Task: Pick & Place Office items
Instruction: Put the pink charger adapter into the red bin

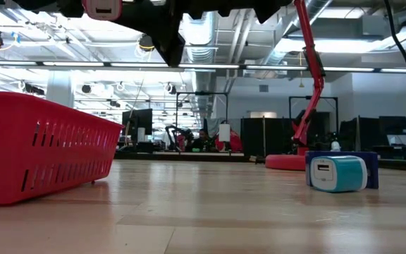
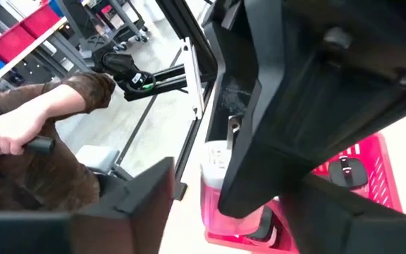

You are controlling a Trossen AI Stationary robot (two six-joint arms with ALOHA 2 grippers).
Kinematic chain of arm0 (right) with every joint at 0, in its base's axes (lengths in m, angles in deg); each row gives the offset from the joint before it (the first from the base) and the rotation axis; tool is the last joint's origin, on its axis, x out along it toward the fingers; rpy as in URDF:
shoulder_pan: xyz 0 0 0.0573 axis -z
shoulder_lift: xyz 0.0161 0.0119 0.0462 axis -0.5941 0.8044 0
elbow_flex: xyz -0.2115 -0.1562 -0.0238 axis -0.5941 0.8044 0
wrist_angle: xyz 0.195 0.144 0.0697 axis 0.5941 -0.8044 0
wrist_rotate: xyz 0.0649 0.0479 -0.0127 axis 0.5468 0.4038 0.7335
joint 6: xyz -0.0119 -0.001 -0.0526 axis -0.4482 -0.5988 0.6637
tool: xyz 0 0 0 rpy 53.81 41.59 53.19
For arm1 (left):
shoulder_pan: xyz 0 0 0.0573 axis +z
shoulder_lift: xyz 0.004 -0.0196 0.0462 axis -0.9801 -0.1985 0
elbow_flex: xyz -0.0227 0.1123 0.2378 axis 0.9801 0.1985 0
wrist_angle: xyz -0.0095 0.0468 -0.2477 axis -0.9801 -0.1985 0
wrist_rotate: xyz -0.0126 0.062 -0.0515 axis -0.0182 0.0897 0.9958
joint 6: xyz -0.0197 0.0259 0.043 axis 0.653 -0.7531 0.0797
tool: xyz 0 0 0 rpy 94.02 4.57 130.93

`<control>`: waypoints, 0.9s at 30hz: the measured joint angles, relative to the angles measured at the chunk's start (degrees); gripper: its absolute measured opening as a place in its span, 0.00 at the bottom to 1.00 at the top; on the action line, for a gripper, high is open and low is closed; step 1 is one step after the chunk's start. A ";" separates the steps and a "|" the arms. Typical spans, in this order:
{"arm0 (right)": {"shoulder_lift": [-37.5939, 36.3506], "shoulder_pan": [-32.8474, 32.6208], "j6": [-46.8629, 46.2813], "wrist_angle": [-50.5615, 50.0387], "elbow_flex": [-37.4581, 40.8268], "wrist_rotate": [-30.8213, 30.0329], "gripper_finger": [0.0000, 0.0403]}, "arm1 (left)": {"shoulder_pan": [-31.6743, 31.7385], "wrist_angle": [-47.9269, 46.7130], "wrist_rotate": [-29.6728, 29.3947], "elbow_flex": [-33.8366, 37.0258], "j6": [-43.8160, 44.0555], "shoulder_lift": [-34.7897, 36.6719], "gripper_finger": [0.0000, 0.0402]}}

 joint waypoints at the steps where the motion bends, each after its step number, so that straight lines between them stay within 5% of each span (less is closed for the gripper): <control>1: 0.00 0.01 0.02 0.02 -0.04 0.00 0.60 | 0.00 -0.09 0.01 0.01 0.02 -0.01 0.35; 11: -4.96 -0.81 6.01 -7.44 2.22 -0.61 0.85 | -0.41 -6.78 -0.09 0.05 10.31 2.39 0.35; 18: -12.70 -3.05 4.31 -2.66 14.74 -13.27 0.88 | -5.98 -10.27 -3.39 0.01 21.27 2.16 0.35; 27: -15.08 -2.40 0.58 0.24 21.20 -20.04 0.88 | -11.21 -8.76 -8.02 -0.04 30.03 -1.76 0.35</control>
